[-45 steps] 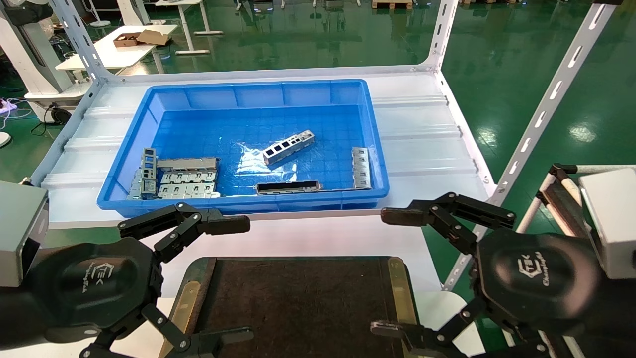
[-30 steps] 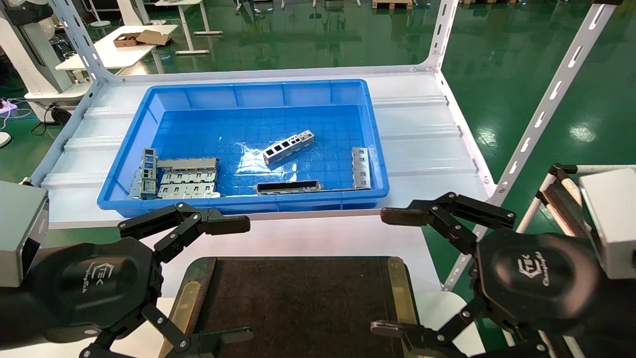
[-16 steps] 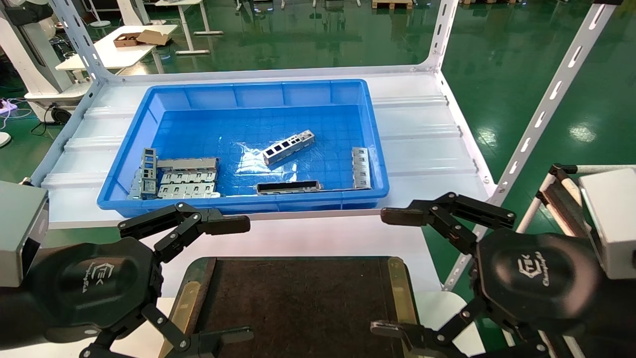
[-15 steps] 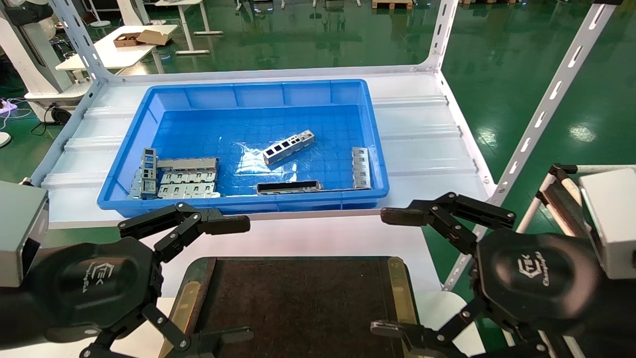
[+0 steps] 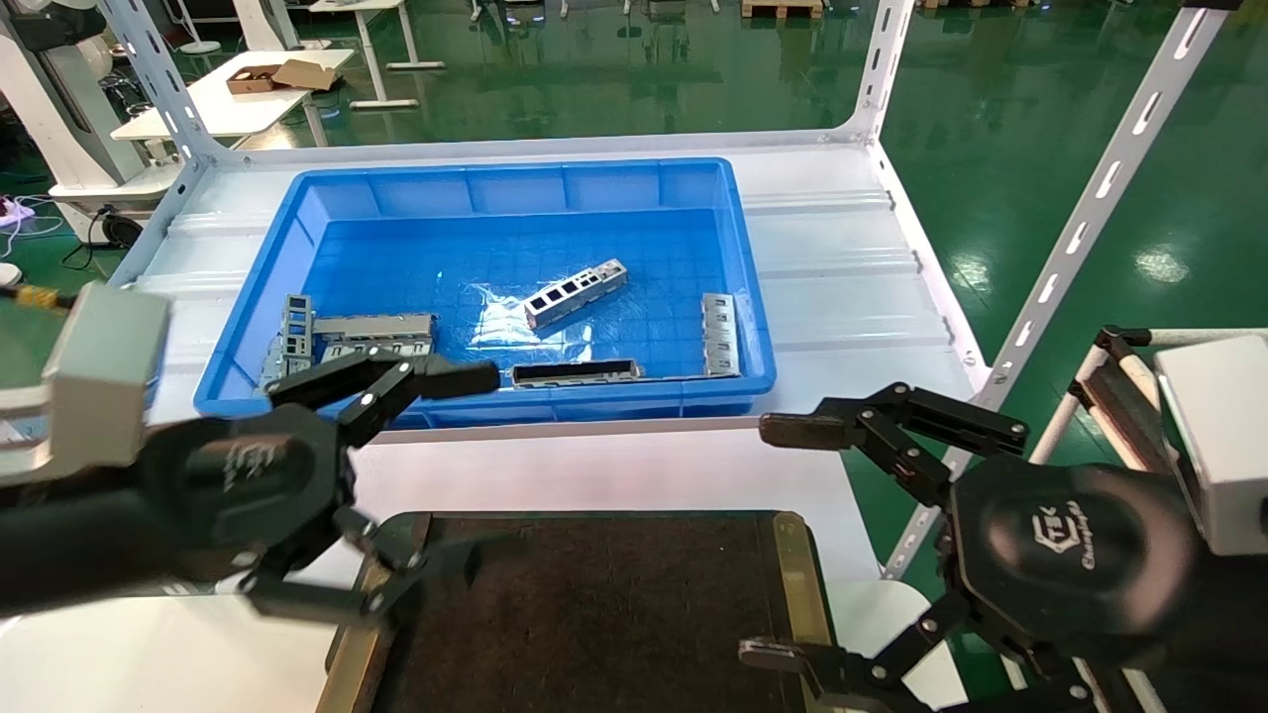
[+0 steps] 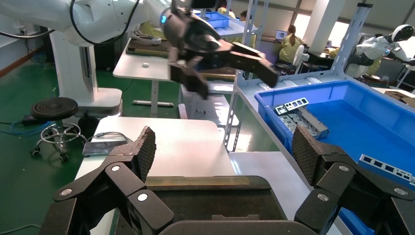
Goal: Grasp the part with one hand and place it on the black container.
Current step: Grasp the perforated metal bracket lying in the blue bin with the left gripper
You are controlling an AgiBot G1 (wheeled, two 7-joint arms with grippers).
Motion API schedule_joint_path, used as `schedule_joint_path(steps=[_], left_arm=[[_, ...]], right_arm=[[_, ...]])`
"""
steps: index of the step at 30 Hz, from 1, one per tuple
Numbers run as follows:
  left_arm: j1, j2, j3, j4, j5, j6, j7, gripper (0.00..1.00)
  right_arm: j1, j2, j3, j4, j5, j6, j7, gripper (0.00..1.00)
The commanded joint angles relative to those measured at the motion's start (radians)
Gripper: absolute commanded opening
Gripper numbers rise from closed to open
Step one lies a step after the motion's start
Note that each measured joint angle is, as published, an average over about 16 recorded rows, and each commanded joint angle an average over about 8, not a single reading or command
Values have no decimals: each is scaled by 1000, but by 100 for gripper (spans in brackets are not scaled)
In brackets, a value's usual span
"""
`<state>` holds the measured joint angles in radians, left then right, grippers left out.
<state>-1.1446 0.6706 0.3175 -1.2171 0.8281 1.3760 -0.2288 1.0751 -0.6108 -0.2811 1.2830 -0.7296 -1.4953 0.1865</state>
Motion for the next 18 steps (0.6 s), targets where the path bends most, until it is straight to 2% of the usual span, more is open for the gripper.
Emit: schedule_joint_path(steps=[1,8,18], left_arm=[[-14,11,8,12,18,-13,-7,100],[-101,111,50,167,116,-80,36,100],[-256,288,100,474,234,-167,165,100]], right_arm=[[0,0,0,0,0,0,0,100],[0,0,-1,0,0,0,0,100],[0,1,-1,0,1,1,-1,100]])
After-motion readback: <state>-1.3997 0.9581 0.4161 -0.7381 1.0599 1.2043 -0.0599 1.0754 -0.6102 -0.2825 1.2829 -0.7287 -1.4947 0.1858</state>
